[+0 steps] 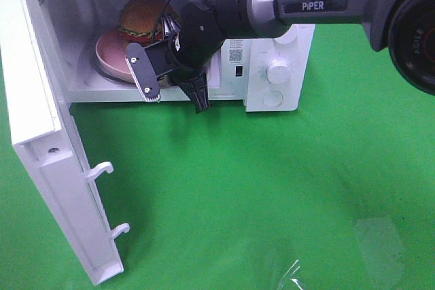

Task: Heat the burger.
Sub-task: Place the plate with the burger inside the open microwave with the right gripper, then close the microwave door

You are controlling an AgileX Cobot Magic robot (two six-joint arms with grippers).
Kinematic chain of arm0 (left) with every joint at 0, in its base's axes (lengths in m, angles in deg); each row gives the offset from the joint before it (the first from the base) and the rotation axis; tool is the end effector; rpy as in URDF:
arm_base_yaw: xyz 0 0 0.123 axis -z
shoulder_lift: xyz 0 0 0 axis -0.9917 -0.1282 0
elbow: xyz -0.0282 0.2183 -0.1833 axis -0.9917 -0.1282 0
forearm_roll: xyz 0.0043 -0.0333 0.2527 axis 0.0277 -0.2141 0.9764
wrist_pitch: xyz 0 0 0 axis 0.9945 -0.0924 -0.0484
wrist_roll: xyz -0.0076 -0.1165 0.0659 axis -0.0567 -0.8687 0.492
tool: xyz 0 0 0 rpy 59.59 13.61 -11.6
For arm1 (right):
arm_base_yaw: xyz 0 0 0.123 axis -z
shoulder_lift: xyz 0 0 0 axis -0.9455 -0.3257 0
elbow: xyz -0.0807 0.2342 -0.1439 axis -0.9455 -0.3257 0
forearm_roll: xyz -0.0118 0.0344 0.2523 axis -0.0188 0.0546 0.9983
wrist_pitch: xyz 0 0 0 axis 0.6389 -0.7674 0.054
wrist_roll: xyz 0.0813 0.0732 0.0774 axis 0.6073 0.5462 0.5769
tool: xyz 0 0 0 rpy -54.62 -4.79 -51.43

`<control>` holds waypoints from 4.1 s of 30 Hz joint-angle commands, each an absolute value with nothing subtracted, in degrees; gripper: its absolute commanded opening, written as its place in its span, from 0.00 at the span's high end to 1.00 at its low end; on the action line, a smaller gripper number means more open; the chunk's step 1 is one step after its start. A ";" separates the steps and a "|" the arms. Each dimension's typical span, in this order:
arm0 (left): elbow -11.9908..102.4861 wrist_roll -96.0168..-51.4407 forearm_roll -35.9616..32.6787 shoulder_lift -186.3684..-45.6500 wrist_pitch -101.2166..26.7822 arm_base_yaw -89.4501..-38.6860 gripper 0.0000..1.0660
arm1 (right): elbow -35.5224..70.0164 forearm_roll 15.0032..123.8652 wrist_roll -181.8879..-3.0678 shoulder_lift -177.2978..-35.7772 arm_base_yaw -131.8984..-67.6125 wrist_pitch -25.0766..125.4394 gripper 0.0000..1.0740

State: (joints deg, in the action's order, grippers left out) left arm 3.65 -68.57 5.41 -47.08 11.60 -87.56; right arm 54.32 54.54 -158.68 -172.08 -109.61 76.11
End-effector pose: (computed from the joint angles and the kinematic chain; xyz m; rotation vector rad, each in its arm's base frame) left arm 0.0352 -0.0123 0.2622 0.0761 2.0132 -0.0034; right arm 0.4439 0.3378 0.1178 -2.1145 1.2020 -0.4884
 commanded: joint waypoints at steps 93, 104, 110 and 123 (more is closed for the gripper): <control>3.48 -68.92 4.95 -45.94 11.03 -87.39 0.03 | -0.34 59.35 -120.70 -125.67 -109.50 64.65 0.30; 3.48 -68.92 4.95 -45.94 11.03 -87.39 0.03 | -5.21 60.55 -96.69 -111.41 -109.50 79.60 0.30; 3.48 -68.92 4.95 -45.94 11.03 -87.39 0.03 | -5.21 60.55 -92.11 -106.19 -109.50 89.92 0.30; 3.48 -68.92 4.95 -45.94 11.03 -87.39 0.03 | -5.50 60.50 -87.64 -91.70 -109.50 106.07 0.30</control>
State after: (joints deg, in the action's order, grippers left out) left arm 3.65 -68.57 5.41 -47.08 11.60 -87.56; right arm -5.16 60.27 -88.27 -93.65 -109.61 103.72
